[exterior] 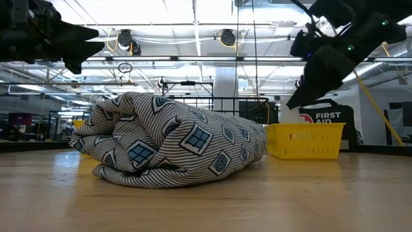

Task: Pick & Place Medicine items
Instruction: Put the transparent pill bottle into the right yellow basket

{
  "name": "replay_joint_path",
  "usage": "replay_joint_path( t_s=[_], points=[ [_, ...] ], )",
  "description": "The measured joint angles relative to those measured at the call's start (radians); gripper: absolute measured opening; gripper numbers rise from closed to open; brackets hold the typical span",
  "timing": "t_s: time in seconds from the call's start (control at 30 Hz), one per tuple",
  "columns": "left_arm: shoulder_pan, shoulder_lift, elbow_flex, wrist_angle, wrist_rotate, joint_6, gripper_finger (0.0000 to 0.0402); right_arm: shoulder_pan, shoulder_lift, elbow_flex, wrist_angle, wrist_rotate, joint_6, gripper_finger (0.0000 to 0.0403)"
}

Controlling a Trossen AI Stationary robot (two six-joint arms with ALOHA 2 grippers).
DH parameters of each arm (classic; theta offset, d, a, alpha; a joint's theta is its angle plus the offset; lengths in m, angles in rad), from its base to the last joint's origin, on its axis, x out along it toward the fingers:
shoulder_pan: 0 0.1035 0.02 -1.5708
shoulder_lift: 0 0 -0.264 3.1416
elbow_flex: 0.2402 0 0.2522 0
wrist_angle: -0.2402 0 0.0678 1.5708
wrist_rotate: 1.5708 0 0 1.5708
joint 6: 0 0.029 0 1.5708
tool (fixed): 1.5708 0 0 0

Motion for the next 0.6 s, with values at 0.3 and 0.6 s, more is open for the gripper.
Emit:
replay_joint_path(
  t_s=[0.3, 0.6],
  points=[
    [0.000, 0.000, 0.000, 0.000, 0.000, 0.000, 0.0198, -0.013, 0.092, 0.000, 0.036, -0.023, 0.010, 0.0139],
    [0.000, 0.000, 0.000, 0.000, 0.000, 0.000, 0.0198, -0.014, 0.151, 0.000, 0.046, -0.022, 0.013, 0.0141]
  ],
)
